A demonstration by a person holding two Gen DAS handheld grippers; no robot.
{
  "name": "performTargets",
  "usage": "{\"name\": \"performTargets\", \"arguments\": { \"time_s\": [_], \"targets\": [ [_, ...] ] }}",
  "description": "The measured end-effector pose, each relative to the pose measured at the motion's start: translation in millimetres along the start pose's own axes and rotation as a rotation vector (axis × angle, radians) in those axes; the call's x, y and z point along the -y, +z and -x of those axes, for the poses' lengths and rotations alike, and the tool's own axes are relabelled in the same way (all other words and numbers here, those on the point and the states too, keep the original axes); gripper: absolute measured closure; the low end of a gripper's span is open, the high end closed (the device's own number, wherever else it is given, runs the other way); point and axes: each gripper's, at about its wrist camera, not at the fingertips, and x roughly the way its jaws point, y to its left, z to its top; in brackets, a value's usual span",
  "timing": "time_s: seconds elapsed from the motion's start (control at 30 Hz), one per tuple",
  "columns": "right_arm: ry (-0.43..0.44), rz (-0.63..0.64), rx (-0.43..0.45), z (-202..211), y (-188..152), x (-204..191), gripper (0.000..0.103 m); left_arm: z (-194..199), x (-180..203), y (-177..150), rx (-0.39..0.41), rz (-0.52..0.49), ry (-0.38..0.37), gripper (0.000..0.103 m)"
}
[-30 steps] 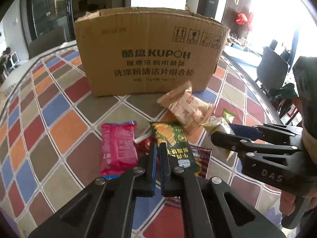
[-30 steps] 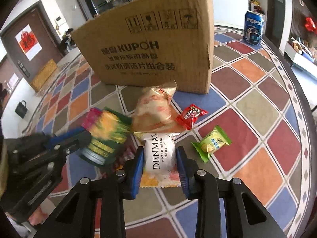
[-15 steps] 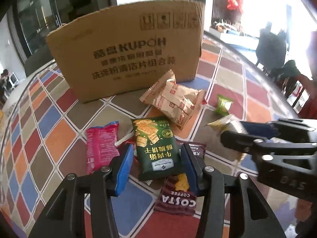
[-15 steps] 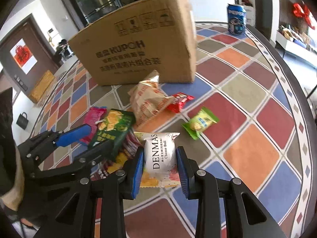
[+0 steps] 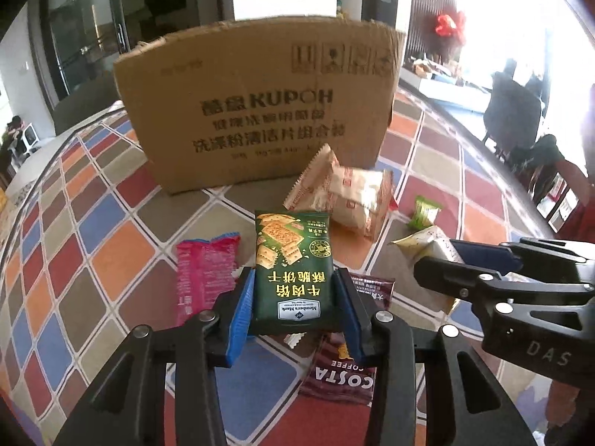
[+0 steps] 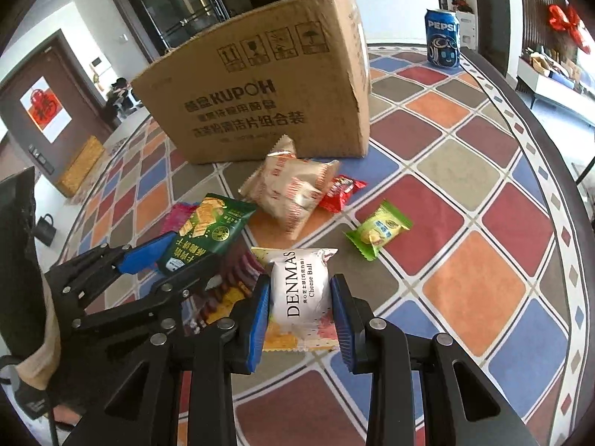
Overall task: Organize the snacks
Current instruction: 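Lift the green cracker pack with the left tool while the right tool grasps the Denmas bag, then carry the cracker pack and Denmas bag over the box and open both tools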
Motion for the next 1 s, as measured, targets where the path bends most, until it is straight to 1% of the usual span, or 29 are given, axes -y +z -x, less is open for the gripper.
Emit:
{"name": "performTargets", "arguments": {
  "time_s": [0.23, 0.43, 0.83, 1.0],
  "targets": [
    [0.014, 0.015, 0.039, 12.2, 7.9, -10.8, 0.070, 24.9, -10.1, 8.6, 0.059, 0.039, -0.027, 0.061],
    [0.016, 0.030, 0.081, 23.6, 19.9, -19.6, 0.070, 46.7, -19.6, 22.5, 0.122, 0.051, -0.020, 0.061],
    [0.024, 0.078, 0.219, 55.5, 60.0, -46.2, 0.070, 89.7, -44.4, 59.9, 0.272, 0.064, 0.005, 0.061],
    [0.019, 0.107, 0.275, 68.2, 79.8, -57.0, 0.070, 99.0, -52.5, 75.9, 0.314, 0.065, 0.012, 0.061]
  ]
}}
